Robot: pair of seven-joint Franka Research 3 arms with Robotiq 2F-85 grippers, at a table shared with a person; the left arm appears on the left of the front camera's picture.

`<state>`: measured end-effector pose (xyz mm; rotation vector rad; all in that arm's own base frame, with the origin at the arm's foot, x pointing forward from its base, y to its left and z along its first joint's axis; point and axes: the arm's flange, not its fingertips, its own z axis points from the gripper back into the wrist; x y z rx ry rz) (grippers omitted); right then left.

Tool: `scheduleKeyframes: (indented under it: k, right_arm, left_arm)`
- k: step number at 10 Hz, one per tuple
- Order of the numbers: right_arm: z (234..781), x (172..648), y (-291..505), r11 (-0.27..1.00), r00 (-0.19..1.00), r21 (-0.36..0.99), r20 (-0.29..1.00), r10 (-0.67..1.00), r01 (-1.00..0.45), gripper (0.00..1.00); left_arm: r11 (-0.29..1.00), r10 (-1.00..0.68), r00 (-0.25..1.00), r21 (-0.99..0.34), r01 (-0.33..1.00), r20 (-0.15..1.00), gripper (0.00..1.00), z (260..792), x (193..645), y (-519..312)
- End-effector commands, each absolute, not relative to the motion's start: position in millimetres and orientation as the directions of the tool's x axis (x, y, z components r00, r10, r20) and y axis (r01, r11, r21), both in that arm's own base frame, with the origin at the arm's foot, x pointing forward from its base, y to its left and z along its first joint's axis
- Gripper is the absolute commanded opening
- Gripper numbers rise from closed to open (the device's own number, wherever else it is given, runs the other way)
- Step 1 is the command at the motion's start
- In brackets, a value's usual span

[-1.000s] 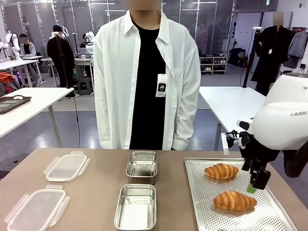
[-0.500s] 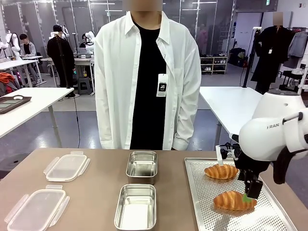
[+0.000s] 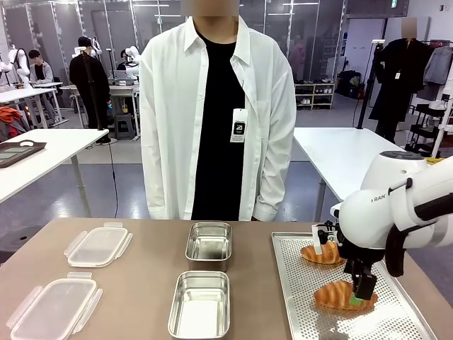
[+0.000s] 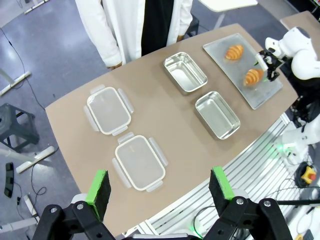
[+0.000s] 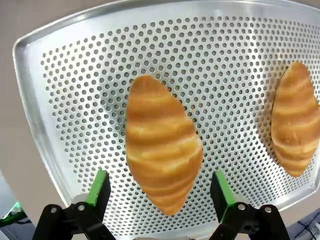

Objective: Place the bread into the airtight container.
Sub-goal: Pick up a Butter Roll and place it into an empty Airtight Container.

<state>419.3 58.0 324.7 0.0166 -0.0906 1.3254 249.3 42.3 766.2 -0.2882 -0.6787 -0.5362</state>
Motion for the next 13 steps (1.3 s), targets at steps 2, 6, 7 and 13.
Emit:
scheduleKeyframes:
  k: [2,6,7,13]
  right_arm:
    - [312,434,52,0.249,0.247,-0.007,0.099,0.964,-0.968,1.00]
    - [301,447,53,0.272,0.273,0.031,0.098,0.957,-0.962,1.00]
    - [299,448,54,0.265,0.267,0.041,0.100,0.958,-0.963,0.70]
    - [309,450,66,0.267,0.272,0.061,0.108,0.956,-0.962,0.00]
  left_arm:
    - [0.820,-0.388,0.641,-0.069,0.568,0.662,1.00,768,249,42]
    - [0.820,-0.388,0.641,-0.069,0.568,0.662,1.00,768,249,42]
    - [0.820,-0.388,0.641,-0.069,0.568,0.662,1.00,768,249,42]
    - [0.820,-0.388,0.641,-0.069,0.568,0.662,1.00,768,249,42]
